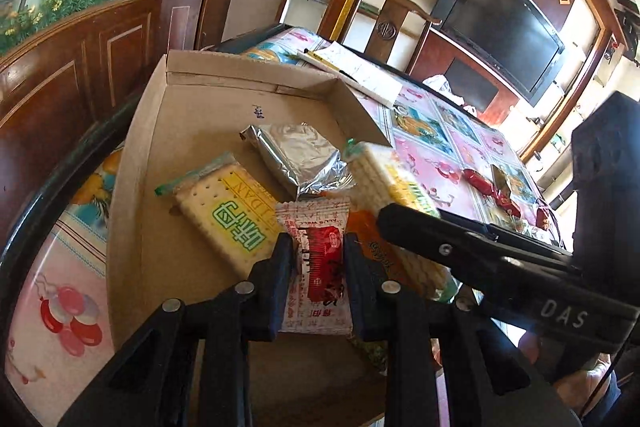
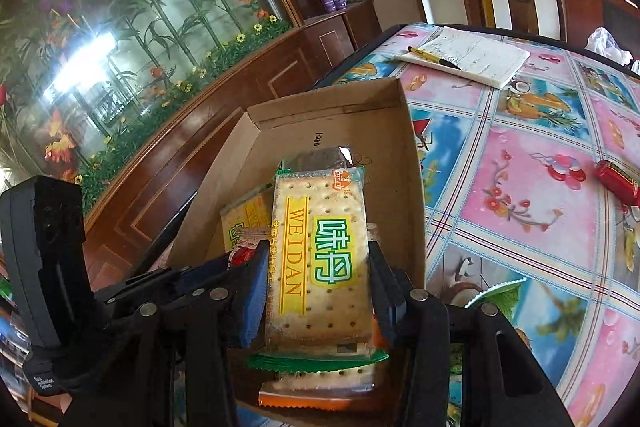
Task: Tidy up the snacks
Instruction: 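Carry the red-and-white snack and WEIDAN pack over the cardboard box, then lower both packs into the box and open both grippers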
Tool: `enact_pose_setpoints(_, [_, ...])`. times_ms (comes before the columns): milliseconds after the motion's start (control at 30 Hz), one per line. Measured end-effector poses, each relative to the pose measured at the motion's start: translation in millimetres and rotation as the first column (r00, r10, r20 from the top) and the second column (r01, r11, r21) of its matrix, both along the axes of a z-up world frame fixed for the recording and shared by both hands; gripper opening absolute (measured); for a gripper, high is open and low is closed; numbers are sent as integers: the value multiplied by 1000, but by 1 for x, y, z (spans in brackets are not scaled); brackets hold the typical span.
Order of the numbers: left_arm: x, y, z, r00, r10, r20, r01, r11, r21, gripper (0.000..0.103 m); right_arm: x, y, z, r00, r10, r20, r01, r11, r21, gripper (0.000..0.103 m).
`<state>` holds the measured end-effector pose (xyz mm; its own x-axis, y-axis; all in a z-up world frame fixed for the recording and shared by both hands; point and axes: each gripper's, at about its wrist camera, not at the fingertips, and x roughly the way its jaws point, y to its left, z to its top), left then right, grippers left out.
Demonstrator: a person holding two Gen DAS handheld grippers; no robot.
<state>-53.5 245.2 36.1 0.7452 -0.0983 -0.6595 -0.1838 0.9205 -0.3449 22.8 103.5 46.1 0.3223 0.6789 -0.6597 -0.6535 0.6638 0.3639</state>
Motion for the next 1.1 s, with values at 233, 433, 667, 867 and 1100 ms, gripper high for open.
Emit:
enact_pose_setpoints(233, [-6, -2, -1, 998, 53, 36, -54, 998, 40, 29, 4, 10, -7, 1000, 4, -12, -4, 1000, 5, 50])
enact_pose_setpoints(433, [-8, 4, -1, 996, 78, 50, -80, 997, 21, 31, 7, 16, -7, 1000, 3, -27, -3, 1000, 19, 50])
enact_pose_setpoints(667, [-12, 6, 2, 991, 113, 66, -116, 992, 48, 36, 8, 23, -7, 1000, 6, -28, -5, 999, 32, 50])
enact_pose_setpoints(867, [-15, 8, 5, 985, 152, 80, -158, 985, 71, 41, 9, 27, -6, 999, 10, -31, -9, 999, 42, 50])
enact_pose_setpoints(1100, [-22, 10, 11, 974, 193, 121, -206, 973, 100, 54, 12, 28, -5, 998, 17, -63, -12, 997, 78, 51])
